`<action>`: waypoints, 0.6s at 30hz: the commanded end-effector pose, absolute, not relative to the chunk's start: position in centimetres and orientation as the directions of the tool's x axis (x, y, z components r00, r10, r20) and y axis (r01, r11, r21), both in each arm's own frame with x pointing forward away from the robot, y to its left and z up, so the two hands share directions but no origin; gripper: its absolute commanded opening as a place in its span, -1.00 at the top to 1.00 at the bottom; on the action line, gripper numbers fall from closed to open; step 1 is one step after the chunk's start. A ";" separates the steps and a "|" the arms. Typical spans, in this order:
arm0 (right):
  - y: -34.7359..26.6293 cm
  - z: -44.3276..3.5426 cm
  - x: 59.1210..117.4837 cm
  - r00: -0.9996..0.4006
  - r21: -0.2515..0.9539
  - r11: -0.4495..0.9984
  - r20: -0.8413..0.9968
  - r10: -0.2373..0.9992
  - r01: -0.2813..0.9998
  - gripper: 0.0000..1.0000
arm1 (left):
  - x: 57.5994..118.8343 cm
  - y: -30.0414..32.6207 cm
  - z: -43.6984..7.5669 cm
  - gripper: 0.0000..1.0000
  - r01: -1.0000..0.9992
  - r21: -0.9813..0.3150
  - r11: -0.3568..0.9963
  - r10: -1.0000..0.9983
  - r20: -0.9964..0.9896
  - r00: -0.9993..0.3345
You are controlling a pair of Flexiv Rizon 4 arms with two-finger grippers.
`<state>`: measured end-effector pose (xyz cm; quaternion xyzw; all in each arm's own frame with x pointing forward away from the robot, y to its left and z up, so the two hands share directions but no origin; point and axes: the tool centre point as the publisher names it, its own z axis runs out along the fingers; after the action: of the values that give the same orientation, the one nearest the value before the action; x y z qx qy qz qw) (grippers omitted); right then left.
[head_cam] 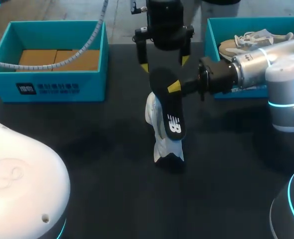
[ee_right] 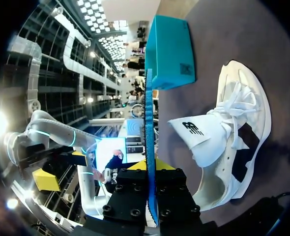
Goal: Take the shoe out of the shoebox, open the shoe tongue, remove and reinsert the insole, then place the shoe into the shoebox
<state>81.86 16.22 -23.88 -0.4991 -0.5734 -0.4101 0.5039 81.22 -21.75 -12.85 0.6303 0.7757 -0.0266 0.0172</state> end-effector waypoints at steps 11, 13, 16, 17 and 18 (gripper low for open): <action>15.2 -23.2 81.8 0.010 -0.036 0.145 0.985 0.175 0.989 1.00 | 81.0 -19.8 -13.4 -1.00 0.980 -0.089 0.180 0.878 -0.435 -0.201; 15.1 -23.0 81.8 0.013 -0.038 0.142 0.984 0.176 0.989 1.00 | 80.8 -19.6 -13.2 -1.00 0.981 -0.106 0.161 0.850 -0.491 -0.192; 14.9 -22.9 81.6 0.017 -0.042 0.137 0.984 0.178 0.990 1.00 | 80.3 -19.2 -13.0 -1.00 0.986 -0.120 0.113 0.806 -0.570 -0.162; 14.8 -22.9 81.6 0.019 -0.044 0.135 0.984 0.178 0.990 1.00 | 80.2 -19.0 -13.0 -1.00 0.988 -0.116 0.102 0.789 -0.596 -0.151; 14.8 -22.9 81.5 0.020 -0.045 0.134 0.984 0.179 0.990 1.00 | 80.1 -19.0 -13.0 -1.00 0.988 -0.122 0.098 0.775 -0.613 -0.153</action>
<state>81.94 15.01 -23.11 -0.5114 -0.5683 -0.4087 0.4985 80.49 -20.54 -12.54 0.6460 0.7387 -0.1671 0.0954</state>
